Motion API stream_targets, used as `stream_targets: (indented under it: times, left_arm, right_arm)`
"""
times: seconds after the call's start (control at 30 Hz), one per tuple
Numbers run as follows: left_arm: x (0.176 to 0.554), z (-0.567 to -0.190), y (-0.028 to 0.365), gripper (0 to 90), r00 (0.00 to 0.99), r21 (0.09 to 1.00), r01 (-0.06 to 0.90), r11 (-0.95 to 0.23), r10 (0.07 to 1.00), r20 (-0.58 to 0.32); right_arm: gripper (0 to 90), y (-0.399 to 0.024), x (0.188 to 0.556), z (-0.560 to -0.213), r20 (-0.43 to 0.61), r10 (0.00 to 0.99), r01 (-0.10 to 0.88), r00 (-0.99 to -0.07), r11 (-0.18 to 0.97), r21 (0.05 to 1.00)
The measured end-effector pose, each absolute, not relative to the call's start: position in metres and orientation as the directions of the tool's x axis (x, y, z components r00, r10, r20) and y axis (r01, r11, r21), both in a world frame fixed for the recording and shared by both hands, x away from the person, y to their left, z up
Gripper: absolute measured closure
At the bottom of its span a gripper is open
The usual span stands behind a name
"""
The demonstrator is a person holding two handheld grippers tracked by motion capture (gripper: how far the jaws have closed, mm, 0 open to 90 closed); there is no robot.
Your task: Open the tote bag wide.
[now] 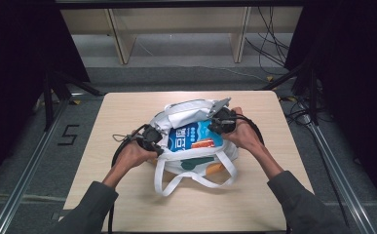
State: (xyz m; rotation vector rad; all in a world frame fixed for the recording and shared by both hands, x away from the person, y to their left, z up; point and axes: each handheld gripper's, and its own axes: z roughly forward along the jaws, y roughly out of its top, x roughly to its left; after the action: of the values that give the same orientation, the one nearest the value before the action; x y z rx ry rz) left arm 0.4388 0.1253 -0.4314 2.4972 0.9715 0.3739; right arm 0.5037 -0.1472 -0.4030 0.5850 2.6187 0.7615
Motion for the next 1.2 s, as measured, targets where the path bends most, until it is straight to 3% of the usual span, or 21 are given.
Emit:
stream_targets:
  times: [0.1, 0.33, 0.53, 0.63, 0.77, 0.87, 0.93, 1.07, 1.13, 1.2]
  left_arm:
    - [0.438, -0.428, 0.123, 77.9, 0.721, 0.498, 0.552, -0.669, 0.683, 0.119]
    - [0.462, -0.417, 0.121, 72.8, 0.681, 0.59, 0.575, -0.567, 0.731, 0.04]
    - [0.478, -0.411, 0.124, 69.0, 0.63, 0.639, 0.577, -0.509, 0.775, 0.048]
    - [0.494, -0.409, 0.144, 69.0, 0.526, 0.691, 0.601, -0.401, 0.85, 0.037]
    - [0.504, -0.426, 0.163, 74.7, 0.465, 0.676, 0.65, -0.347, 0.885, 0.007]
    - [0.505, -0.446, 0.17, 81.5, 0.423, 0.685, 0.668, -0.291, 0.906, -0.028]
    - [0.506, -0.447, 0.174, 83.1, 0.428, 0.686, 0.672, -0.277, 0.902, -0.055]
    - [0.504, -0.442, 0.171, 83.3, 0.443, 0.678, 0.666, -0.311, 0.896, -0.025]
    - [0.498, -0.435, 0.168, 78.0, 0.457, 0.684, 0.656, -0.32, 0.889, -0.022]
    - [0.489, -0.425, 0.164, 74.4, 0.484, 0.713, 0.621, -0.325, 0.875, -0.023]
  right_arm:
    - [89.3, -0.151, 0.51, -0.405, -0.165, 0.51, 0.327, -0.844, 0.734, 0.595]
    - [88.8, -0.156, 0.5, -0.386, -0.175, 0.517, 0.308, -0.838, 0.712, 0.632]
    - [88.8, -0.167, 0.498, -0.382, -0.207, 0.528, 0.302, -0.824, 0.718, 0.627]
    - [88.8, -0.177, 0.502, -0.386, -0.199, 0.57, 0.337, -0.797, 0.694, 0.637]
    - [89.8, -0.193, 0.51, -0.401, -0.186, 0.609, 0.385, -0.771, 0.679, 0.625]
    - [90.0, -0.205, 0.519, -0.423, -0.242, 0.64, 0.414, -0.73, 0.694, 0.589]
    - [90.0, -0.214, 0.524, -0.437, -0.163, 0.65, 0.466, -0.742, 0.675, 0.571]
    - [90.0, -0.214, 0.527, -0.454, -0.168, 0.65, 0.477, -0.741, 0.686, 0.549]
    - [90.0, -0.211, 0.525, -0.444, -0.193, 0.635, 0.465, -0.748, 0.708, 0.531]
    - [90.0, -0.212, 0.518, -0.427, -0.157, 0.638, 0.445, -0.754, 0.671, 0.593]
